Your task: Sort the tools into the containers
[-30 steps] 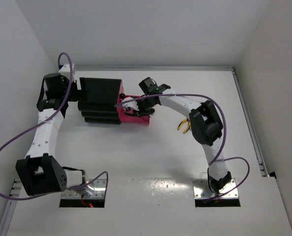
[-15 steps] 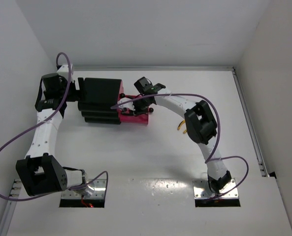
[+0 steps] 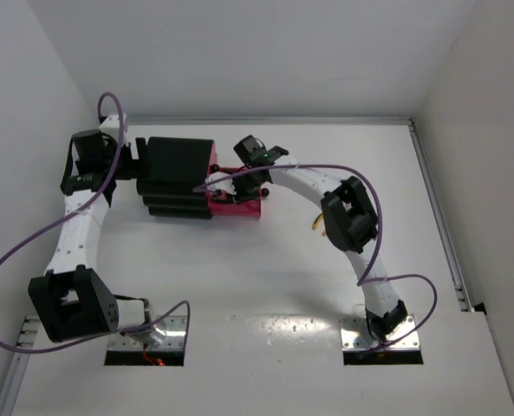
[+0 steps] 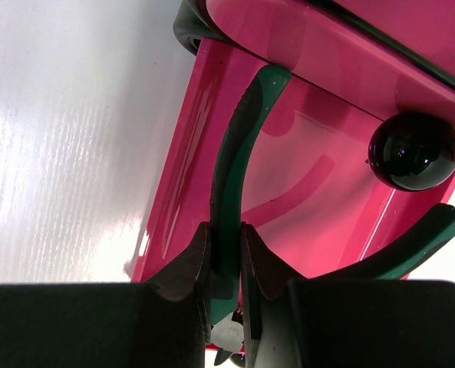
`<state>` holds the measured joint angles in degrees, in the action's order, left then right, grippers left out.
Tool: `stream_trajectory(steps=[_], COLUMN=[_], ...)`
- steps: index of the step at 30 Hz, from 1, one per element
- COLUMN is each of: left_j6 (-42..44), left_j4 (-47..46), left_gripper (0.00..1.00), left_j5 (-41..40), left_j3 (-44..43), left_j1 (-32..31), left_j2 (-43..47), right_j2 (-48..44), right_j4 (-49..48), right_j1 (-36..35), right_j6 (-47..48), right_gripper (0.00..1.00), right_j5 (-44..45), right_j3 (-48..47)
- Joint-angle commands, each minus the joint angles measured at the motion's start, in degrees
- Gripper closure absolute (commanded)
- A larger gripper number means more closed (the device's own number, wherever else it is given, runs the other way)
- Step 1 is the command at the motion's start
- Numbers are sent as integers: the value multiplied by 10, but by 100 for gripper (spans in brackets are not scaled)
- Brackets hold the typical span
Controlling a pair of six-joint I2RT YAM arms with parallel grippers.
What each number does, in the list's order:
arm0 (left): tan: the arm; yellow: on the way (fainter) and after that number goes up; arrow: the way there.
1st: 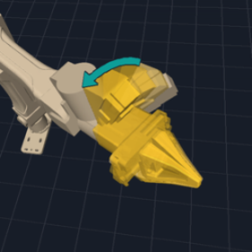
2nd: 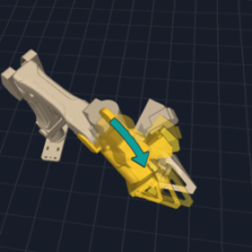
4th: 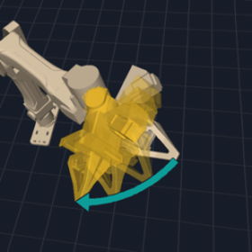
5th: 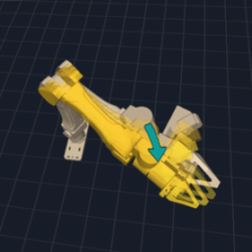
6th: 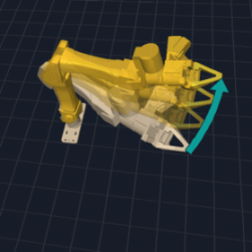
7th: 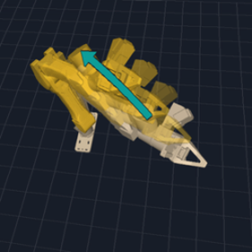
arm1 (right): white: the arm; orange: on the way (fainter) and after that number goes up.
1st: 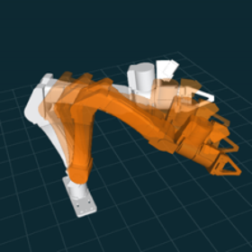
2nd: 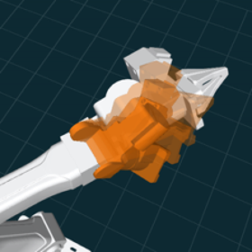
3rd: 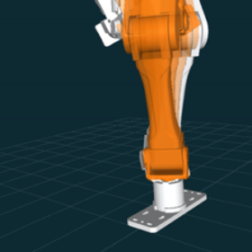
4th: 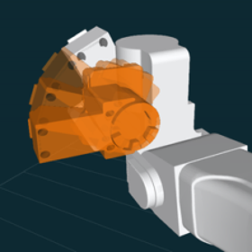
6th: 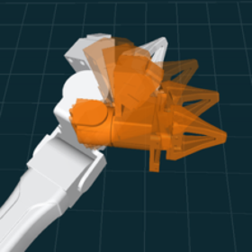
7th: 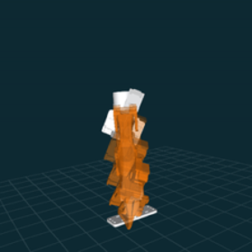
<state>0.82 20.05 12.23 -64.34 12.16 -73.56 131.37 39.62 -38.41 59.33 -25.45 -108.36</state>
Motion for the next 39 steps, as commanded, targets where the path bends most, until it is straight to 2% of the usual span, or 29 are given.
stream_trajectory(steps=[1, 14, 22, 33, 39], left_j6=[0, -6, 0, -6, -6], left_j4=[-20, -20, -26, -26, -26], left_gripper=[9, 9, 9, 9, 9], left_j5=[10, 10, 16, 21, 21], left_j3=[-11, -5, 0, 5, 5], left_j1=[8, 8, 8, 8, 8], left_j2=[0, -5, -5, -5, -5], right_j2=[-27, -27, -27, 5, 27], right_j4=[-40, -28, -28, 4, 17], right_j1=[-11, -28, -46, -62, -57], right_j6=[18, 46, 65, 70, 65], right_gripper=[98, 98, 98, 98, 97], right_j5=[-18, -13, 24, 83, 83], right_j3=[-4, -15, -15, -77, -93])
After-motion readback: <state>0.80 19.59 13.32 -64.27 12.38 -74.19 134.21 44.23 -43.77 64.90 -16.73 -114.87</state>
